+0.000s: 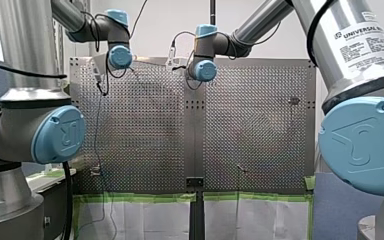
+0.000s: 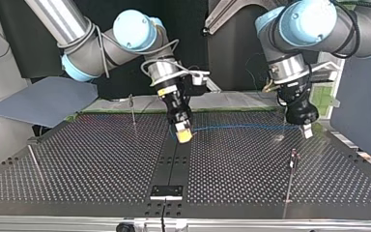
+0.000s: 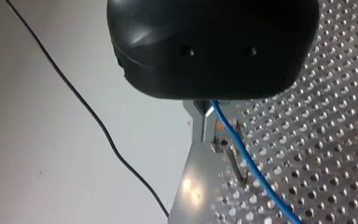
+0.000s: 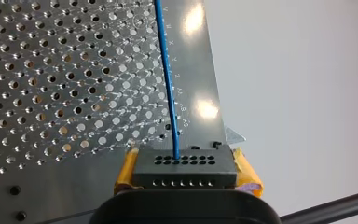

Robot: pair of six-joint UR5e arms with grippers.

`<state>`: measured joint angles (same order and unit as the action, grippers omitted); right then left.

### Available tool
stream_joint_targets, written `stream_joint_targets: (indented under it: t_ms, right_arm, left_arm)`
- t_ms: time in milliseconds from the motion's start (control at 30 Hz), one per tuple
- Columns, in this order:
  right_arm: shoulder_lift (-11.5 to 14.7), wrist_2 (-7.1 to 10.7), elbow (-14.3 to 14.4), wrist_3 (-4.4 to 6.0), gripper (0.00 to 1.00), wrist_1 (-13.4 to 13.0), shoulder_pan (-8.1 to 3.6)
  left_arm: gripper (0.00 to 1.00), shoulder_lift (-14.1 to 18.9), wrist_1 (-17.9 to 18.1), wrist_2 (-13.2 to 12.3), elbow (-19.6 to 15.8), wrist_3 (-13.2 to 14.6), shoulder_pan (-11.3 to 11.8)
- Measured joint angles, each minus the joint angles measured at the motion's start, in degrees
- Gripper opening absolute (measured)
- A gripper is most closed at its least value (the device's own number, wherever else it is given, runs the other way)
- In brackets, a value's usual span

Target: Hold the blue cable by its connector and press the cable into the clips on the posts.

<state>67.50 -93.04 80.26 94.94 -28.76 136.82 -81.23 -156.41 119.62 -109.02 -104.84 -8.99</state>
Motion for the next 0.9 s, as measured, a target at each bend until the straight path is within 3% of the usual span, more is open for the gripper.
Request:
stream_joint_targets:
  t_ms: [400,900]
  right_arm:
    - [-2.5,0.13,-2.8,0.0,0.0,0.6,0.53]
    - [-3.1,0.11,-5.1,0.0,0.0,1.2,0.68]
  left_arm:
    - [0.0,-3.6,0.0,-7.5,2.9,0.1,7.5]
    - [0.0,-5.2,-1.1,-10.8,5.7,-1.1,10.4]
